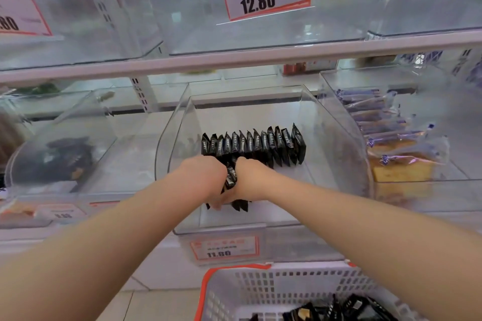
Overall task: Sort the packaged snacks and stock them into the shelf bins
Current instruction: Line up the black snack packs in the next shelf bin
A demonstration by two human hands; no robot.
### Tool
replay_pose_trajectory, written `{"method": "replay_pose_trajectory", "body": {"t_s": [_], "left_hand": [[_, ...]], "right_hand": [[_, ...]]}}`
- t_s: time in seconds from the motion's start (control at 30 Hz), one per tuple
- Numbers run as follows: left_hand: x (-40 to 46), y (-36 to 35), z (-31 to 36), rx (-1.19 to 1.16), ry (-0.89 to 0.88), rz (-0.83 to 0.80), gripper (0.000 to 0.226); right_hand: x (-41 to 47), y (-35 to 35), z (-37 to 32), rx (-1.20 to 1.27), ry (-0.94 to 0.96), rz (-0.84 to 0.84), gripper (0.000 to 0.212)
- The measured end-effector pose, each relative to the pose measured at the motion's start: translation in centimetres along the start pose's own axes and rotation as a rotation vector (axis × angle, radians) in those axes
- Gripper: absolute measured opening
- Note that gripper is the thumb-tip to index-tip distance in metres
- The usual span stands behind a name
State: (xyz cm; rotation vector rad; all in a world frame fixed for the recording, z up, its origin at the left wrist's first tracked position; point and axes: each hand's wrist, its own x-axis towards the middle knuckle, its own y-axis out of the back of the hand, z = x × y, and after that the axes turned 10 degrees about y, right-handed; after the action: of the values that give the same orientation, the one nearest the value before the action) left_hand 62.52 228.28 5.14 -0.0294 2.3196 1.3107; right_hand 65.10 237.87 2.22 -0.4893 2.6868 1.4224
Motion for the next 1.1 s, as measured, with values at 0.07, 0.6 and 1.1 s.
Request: {"method": "replay_pose_trajectory", "body": {"t_s": [0.07,0.6,1.1], "left_hand": [[0.2,0.0,-0.1,-0.019,-0.021,-0.025,0.042],[0.4,0.0,0.2,0.097,0.058,0.195,0.026],[0.0,-0.8,0.0,0.114,0.063,0.280,0.030]], "right_hand": [[-0.5,0.4,0.4,0.059,0.037,-0.045,0.041],[-0.4,-0.3,2.1,0.054,0.031,0.075,0.072],[-0.1,-0.4,2.3,-0.099,0.051,0.092,0.051]]}}
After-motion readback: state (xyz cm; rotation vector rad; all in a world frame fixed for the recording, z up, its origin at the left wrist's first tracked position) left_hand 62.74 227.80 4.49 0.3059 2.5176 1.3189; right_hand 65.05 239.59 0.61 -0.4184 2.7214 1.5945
